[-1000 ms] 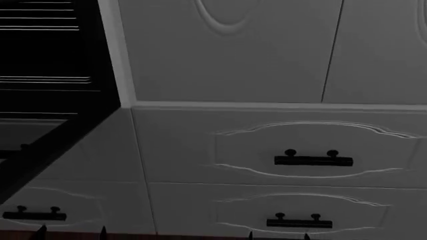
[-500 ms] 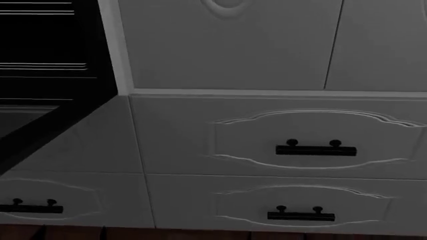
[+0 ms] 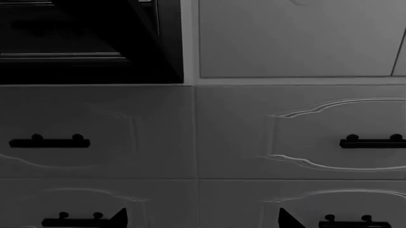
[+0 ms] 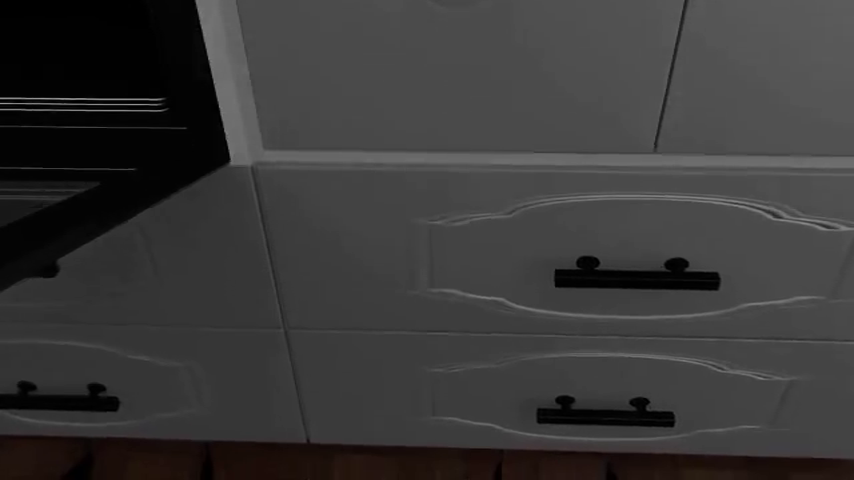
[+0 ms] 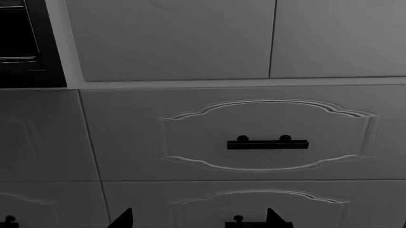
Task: Close the oven door
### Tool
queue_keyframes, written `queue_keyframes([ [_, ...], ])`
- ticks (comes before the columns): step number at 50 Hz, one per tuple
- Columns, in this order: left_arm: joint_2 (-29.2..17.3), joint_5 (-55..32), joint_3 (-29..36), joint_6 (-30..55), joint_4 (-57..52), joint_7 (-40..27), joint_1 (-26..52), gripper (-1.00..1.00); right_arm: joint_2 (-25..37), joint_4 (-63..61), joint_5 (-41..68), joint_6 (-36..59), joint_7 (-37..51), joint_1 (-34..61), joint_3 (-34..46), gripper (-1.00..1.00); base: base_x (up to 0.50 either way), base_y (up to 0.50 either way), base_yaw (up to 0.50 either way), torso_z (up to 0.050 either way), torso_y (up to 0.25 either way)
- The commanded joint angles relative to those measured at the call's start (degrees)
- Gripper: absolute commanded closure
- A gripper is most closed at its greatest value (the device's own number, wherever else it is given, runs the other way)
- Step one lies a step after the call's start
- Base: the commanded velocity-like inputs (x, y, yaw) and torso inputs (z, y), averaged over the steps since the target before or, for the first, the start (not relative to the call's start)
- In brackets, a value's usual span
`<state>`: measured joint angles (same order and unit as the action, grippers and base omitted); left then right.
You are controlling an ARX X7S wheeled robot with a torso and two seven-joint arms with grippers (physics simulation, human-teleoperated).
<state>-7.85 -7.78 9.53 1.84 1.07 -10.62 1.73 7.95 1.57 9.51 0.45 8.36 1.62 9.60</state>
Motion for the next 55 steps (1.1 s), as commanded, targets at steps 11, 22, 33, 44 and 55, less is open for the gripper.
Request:
queue_keyframes([
  [11, -0.8, -1.1, 0.8, -1.1, -0.1, -0.4, -0.1, -1.0, 0.7, 0.2, 0.9, -0.1, 0.8, 0.3, 0.8, -1.0, 0.0, 0.0, 0.0, -0.05, 0.0],
  [22, -1.0, -1.1, 1.3, -1.7, 0.8, -0.8, 0.2, -1.0, 1.0, 0.4, 0.8, -0.5, 1.2, 0.4, 1.4, -1.0, 0.0, 0.0, 0.0, -0.05, 0.0],
  [33, -1.3, -1.7, 1.6, -1.2, 0.5, -1.3, 0.3, -1.0, 1.3, 0.3, 1.3, -0.4, 1.6, 0.4, 1.8, -1.0, 0.0, 0.0, 0.0, -0.05, 0.0],
  [44, -1.6, -2.3, 1.8, -1.6, 0.4, -1.5, 0.3, -1.0, 1.7, 0.5, 1.7, -0.4, 1.8, 0.6, 2.1, -1.0, 0.0, 0.0, 0.0, -0.05, 0.0],
  [55, -2.0, -2.1, 2.4, -1.6, 0.5, -2.0, 0.3, -1.0, 2.0, 0.2, 1.6, -0.4, 2.2, 0.5, 2.7, -1.0, 0.0, 0.0, 0.0, -0.05, 0.0],
])
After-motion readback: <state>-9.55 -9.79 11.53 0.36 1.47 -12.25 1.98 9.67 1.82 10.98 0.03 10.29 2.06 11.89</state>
